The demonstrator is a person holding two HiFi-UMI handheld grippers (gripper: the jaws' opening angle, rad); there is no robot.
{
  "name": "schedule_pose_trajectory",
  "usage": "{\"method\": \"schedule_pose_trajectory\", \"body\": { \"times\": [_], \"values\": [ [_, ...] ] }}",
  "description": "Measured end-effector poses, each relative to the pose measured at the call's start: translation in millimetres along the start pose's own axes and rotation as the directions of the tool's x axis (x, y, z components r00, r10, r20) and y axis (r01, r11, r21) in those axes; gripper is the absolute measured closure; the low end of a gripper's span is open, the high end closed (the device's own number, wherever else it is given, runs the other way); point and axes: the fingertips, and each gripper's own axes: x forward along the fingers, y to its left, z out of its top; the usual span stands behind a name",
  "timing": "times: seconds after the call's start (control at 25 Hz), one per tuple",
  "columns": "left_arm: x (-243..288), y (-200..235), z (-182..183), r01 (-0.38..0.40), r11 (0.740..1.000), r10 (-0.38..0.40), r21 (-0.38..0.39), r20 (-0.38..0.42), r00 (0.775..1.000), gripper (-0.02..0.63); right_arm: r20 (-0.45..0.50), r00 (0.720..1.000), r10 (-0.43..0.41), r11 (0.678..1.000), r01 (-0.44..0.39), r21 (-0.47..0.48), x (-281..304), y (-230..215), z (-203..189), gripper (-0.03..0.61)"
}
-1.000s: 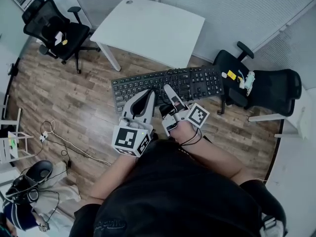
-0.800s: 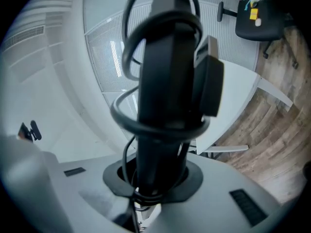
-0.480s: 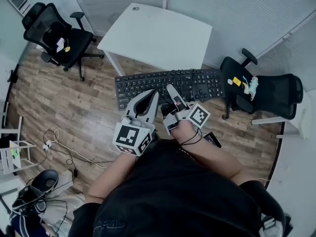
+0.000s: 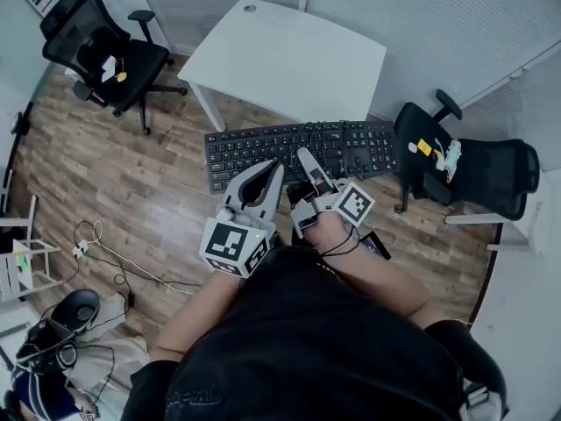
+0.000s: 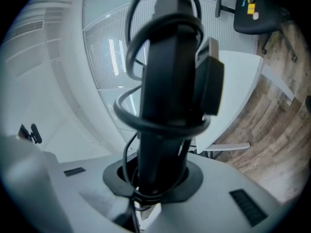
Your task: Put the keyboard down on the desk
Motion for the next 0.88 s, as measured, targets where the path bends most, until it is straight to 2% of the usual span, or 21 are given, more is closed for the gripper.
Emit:
{"method": "schedule_pose_trajectory", "body": {
  "times": [0.2, 0.52, 0.88],
  "values": [
    [2.2, 8.5, 4.1, -0.022, 1.0, 0.022, 0.0, 0.004, 1.0, 0.584, -0.032, 0.999, 0.007, 1.0, -0.007, -0.004, 14.0, -0.6, -2.6, 0.495],
    [30.5, 14.8, 1.4, -0.049, 0.999, 0.049, -0.012, -0.01, 0.999, 0.584, -0.061, 0.998, 0.002, 1.0, 0.0, 0.03, 29.7, -15.2, 16.5, 0.495],
    [95.6, 27.1, 4.3, -0.08, 0.996, 0.079, -0.026, -0.021, 0.997, 0.584, -0.099, 0.995, -0.001, 0.998, 0.007, 0.059, 64.5, -33.5, 68.2, 0.495]
  ]
}}
